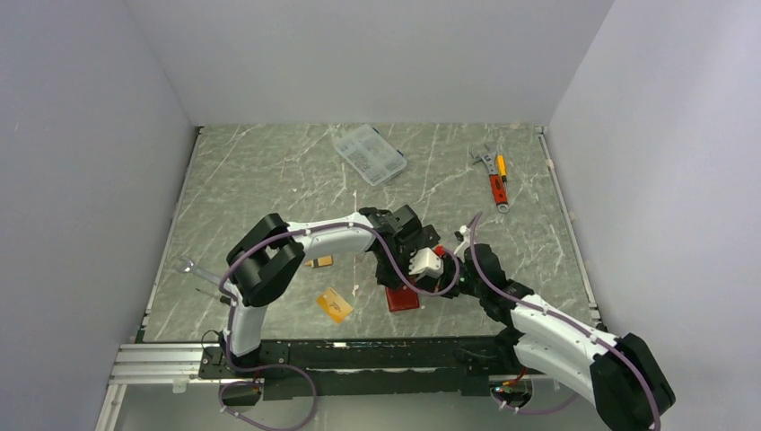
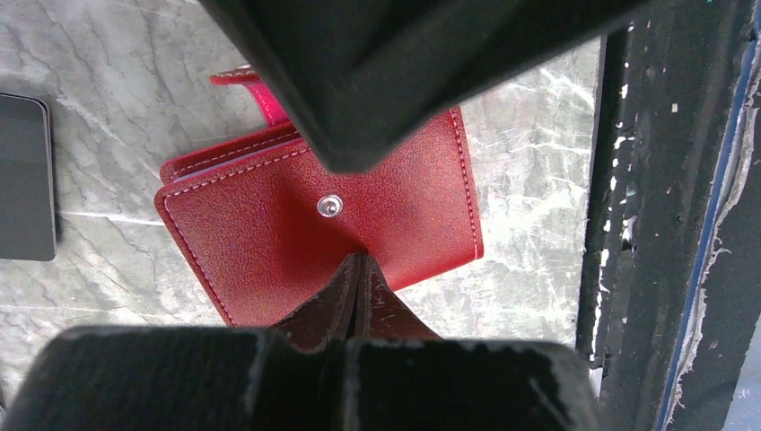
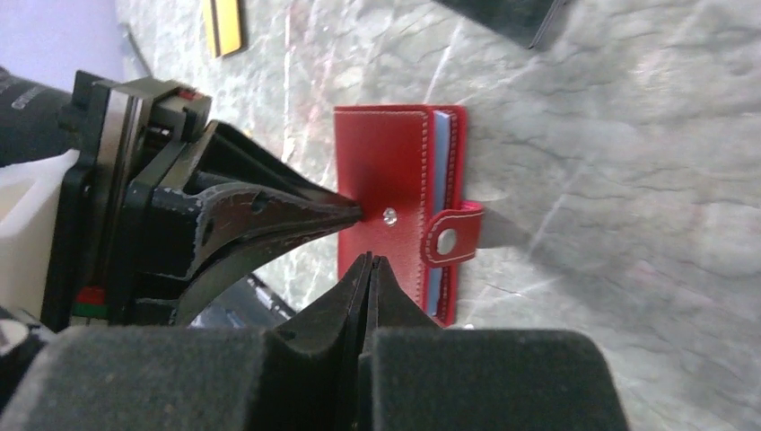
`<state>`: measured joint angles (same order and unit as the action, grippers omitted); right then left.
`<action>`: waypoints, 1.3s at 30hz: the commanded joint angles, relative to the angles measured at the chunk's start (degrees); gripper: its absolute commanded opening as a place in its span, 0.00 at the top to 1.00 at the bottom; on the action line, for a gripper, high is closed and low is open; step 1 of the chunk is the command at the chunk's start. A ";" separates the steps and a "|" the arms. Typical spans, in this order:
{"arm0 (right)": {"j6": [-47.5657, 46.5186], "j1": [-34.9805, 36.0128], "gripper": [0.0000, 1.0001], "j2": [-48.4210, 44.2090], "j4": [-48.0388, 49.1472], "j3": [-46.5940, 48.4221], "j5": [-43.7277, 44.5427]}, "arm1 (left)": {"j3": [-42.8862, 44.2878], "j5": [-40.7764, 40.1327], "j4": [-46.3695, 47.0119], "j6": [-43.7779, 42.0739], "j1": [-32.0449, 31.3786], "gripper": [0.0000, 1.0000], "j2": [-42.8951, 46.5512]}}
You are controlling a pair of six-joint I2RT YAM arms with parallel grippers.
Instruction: Put the credit cards into the card holder
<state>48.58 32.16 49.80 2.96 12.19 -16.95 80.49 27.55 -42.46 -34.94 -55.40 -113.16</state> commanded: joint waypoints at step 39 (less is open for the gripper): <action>-4.12 -3.08 1.00 18.85 -4.13 7.08 -6.97 | -26.03 -9.40 22.95 -27.49 -2.16 0.33 25.76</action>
<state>47.77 29.63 68.05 7.27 15.75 -26.00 58.28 20.95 -24.32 -50.46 -56.84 -90.04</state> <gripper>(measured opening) 0.007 0.710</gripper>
